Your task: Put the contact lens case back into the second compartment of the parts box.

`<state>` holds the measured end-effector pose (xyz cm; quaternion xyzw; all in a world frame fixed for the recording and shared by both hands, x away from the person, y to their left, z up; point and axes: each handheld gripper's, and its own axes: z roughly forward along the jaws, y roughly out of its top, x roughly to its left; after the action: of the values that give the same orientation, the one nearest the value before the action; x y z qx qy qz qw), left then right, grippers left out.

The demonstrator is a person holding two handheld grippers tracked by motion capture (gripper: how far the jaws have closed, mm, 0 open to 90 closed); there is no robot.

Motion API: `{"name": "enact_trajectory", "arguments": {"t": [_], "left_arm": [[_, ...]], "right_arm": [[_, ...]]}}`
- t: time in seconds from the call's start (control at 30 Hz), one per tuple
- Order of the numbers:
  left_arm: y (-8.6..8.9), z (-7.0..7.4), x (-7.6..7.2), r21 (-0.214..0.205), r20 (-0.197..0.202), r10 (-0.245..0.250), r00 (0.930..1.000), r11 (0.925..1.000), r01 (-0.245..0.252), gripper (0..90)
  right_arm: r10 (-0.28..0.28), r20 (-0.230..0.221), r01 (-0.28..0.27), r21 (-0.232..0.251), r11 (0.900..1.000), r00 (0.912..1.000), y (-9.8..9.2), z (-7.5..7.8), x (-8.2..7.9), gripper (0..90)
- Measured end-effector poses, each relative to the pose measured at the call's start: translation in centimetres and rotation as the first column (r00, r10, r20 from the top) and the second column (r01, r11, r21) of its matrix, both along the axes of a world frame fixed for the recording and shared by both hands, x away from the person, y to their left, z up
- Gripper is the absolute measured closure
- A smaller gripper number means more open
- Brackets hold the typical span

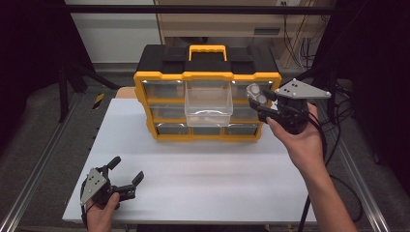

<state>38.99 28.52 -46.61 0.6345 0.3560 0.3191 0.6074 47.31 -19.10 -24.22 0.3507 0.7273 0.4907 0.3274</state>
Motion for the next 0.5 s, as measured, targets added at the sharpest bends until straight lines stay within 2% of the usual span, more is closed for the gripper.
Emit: {"name": "enact_trajectory", "arguments": {"t": [0.27, 0.5], "left_arm": [[-0.01, 0.08, -0.22, -0.007, 0.009, -0.011, 0.9999, 0.9999, 0.011, 0.6], [-0.02, 0.12, -0.25, -0.006, 0.013, -0.011, 0.9999, 0.9999, 0.011, 0.5]], "right_arm": [[0.028, -0.006, -0.028, 0.037, 0.9989, 0.9996, 0.33, 0.35, 0.66, 49.0], [0.032, 0.000, -0.032, 0.045, 0.9985, 0.9995, 0.63, 0.78, 0.62, 49.0]]}}
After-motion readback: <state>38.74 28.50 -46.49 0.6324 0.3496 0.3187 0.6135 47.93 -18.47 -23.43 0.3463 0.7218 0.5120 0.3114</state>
